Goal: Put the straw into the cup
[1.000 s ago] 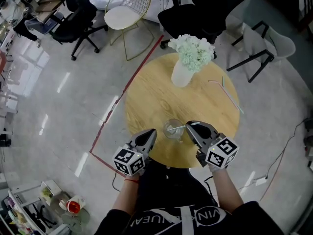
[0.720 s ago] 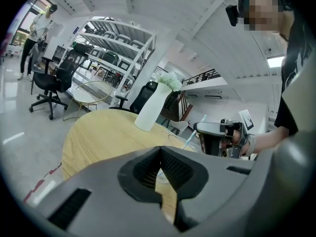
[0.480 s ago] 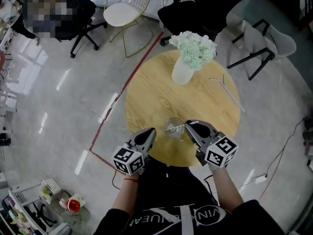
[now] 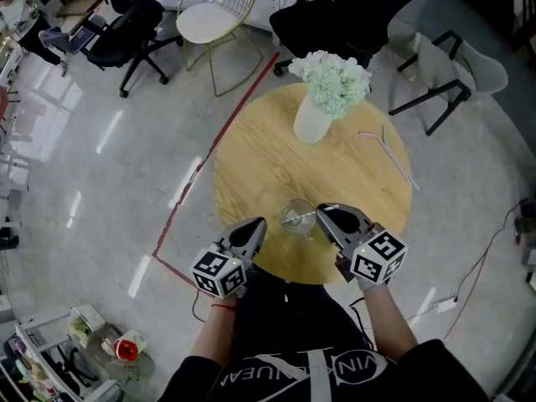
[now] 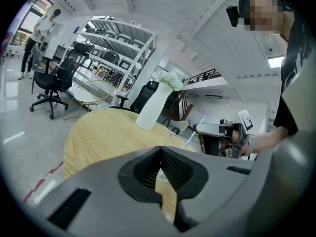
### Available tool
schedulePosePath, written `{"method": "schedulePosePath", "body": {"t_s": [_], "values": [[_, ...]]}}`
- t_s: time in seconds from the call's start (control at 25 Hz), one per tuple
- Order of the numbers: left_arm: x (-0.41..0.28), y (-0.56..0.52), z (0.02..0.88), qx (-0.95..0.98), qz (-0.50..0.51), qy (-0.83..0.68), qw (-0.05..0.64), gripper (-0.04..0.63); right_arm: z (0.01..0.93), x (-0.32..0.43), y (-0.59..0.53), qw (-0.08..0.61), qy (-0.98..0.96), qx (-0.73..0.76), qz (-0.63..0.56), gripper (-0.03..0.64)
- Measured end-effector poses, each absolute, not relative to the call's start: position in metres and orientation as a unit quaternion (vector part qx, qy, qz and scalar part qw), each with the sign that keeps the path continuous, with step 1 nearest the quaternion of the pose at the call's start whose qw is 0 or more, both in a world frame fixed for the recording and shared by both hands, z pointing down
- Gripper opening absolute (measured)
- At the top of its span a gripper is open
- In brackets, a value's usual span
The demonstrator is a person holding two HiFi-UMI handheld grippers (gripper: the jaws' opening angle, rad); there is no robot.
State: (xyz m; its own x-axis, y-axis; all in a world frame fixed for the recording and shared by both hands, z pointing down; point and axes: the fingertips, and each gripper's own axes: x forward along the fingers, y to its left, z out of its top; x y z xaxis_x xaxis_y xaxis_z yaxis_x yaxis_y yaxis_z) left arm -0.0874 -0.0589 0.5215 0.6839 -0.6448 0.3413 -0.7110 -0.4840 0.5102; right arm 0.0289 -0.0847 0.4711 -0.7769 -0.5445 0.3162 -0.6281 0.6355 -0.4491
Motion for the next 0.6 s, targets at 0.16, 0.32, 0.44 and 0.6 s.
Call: {"method": "schedulePosePath", "body": {"t_s": [0.16,0.32,0.44,0.6], "values": [[-0.0853,-0.0619,0.5216,0.86,0.052,-0.393,0.32,0.006,0.4736,0.0314,-0.0875,0.074,-0.899,0.328,0.28,0.021],[-0.0823,-0.0632,0.519,0.862,0.051,-0.391,0.318,0.006,0.4729,0.0323,-0.088,0.071,-0.899,0.329,0.281,0.021],[-0.0809,-0.0635,0.5184,0.862,0.051,-0.391,0.318,0.006,0.4725,0.0322,-0.0883,0.071,-0.9,0.328,0.279,0.021],[-0.0801,-0.0619,0.519,0.861,0.052,-0.392,0.319,0.006,0.4746,0.03,-0.0861,0.081,-0.903,0.323,0.272,0.023]]}}
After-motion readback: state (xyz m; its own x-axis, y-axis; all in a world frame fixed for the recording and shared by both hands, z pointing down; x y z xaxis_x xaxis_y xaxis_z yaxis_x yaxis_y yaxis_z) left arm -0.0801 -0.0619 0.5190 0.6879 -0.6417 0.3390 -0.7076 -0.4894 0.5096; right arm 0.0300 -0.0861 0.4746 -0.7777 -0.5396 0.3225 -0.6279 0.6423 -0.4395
